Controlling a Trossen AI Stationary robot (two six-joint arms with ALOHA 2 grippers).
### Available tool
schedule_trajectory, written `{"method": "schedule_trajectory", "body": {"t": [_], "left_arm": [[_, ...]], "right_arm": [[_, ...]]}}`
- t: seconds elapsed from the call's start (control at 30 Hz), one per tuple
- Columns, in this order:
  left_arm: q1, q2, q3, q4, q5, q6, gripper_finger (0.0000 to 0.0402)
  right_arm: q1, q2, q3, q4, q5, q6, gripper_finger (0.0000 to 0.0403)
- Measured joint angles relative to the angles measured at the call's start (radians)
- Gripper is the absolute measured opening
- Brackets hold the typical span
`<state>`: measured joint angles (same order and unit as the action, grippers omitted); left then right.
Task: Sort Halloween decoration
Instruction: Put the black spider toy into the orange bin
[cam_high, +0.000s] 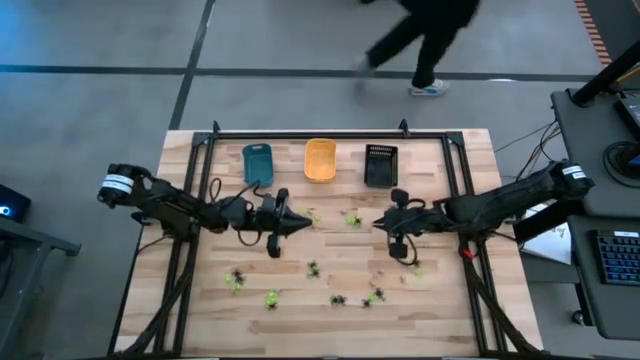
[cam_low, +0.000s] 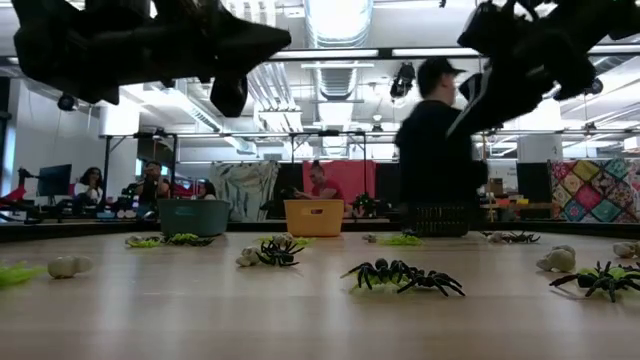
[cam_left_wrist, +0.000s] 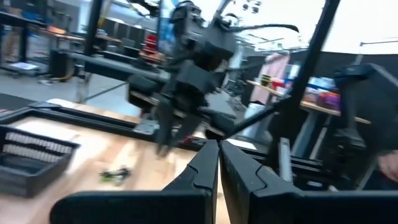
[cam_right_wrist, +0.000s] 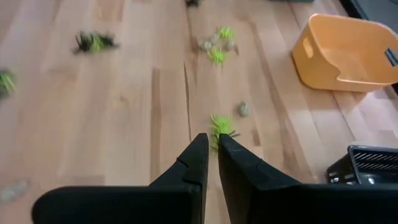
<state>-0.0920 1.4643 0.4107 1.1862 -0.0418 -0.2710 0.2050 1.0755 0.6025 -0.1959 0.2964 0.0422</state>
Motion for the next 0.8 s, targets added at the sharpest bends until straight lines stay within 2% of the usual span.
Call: {"method": "schedule_trajectory", "body": {"t": [0.17,0.3,0.43,0.6,0.8], "left_arm": [[0.03,0.0,-0.001,-0.005,0.0,0.01,0.0],[0.05,-0.004,-0.002,-0.025,0.0,0.067,0.0],[0.078,-0.01,-0.002,-0.024,0.0,0.13,0.0],[0.099,-0.01,0.003,-0.016,-0.001,0.107,0.0],[0.07,-0.008,0.003,0.0,0.006,0.071,0.0]], "right_arm": [[0.0,0.081,0.0,0.03,0.011,0.006,0.0028],[-0.001,0.15,0.0,0.112,0.071,0.028,0.0028],[-0.027,0.199,0.0,0.193,0.071,0.048,0.0038],[-0.049,0.234,0.0,0.229,0.072,0.121,0.0073],[-0.051,0.255,0.0,0.23,0.071,0.124,0.013]]}}
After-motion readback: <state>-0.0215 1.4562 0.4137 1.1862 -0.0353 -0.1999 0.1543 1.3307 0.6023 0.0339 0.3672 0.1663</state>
